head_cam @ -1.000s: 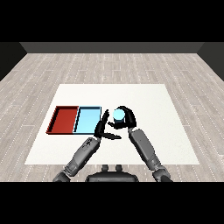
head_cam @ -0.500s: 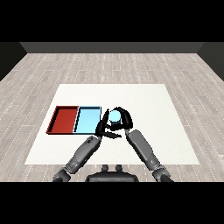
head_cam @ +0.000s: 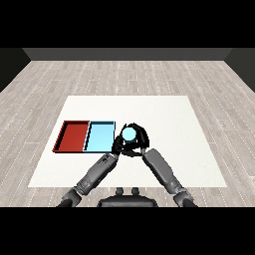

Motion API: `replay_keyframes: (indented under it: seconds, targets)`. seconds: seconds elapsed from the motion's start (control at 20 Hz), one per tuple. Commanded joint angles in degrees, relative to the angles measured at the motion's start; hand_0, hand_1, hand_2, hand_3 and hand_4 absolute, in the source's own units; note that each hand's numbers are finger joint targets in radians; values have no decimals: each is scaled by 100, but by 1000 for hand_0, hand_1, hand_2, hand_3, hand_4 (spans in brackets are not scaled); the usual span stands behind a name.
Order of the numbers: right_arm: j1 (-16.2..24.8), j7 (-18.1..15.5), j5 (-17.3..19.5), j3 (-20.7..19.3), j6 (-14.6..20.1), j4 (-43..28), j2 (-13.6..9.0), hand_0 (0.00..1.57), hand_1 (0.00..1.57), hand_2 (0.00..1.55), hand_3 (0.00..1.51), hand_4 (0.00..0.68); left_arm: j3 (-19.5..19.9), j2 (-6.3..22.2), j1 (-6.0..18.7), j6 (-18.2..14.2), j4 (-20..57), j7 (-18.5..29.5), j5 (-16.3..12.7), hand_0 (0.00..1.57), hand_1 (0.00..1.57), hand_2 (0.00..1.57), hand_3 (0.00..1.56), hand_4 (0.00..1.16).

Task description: Pick the blue can and put it in the blue box

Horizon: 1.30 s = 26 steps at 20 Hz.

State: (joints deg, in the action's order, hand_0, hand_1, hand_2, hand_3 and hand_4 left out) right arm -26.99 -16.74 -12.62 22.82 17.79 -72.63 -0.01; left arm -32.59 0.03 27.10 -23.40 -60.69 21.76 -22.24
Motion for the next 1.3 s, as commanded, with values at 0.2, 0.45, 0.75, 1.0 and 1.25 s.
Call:
replay_keyframes:
  seconds: [0.2,0.45,0.75,1.0,1.25]
  targets:
    - [239,186,67,148,-58,-189,1,1440,1440,1465,1380,531,-125,-3,134,-70,21,32,-147,0,0,0,0,0]
    - [-225,-291,-282,532,351,472,1,1461,1461,1461,1370,535,-373,-2,91,-291,-94,-40,-169,0,0,0,0,0]
    - [-621,124,-424,616,565,154,-2,1443,1443,1447,1360,483,-513,2,584,-524,30,-255,-388,0,0,0,0,0]
    - [-361,-18,-382,493,194,99,-5,1448,1448,1456,1365,511,-131,5,617,-502,693,216,-767,0,0,387,0,775]
    - [-340,38,-396,553,271,101,-5,1426,1426,1461,1378,529,-591,4,764,-1371,452,-401,-610,1571,1571,1571,1472,1134]
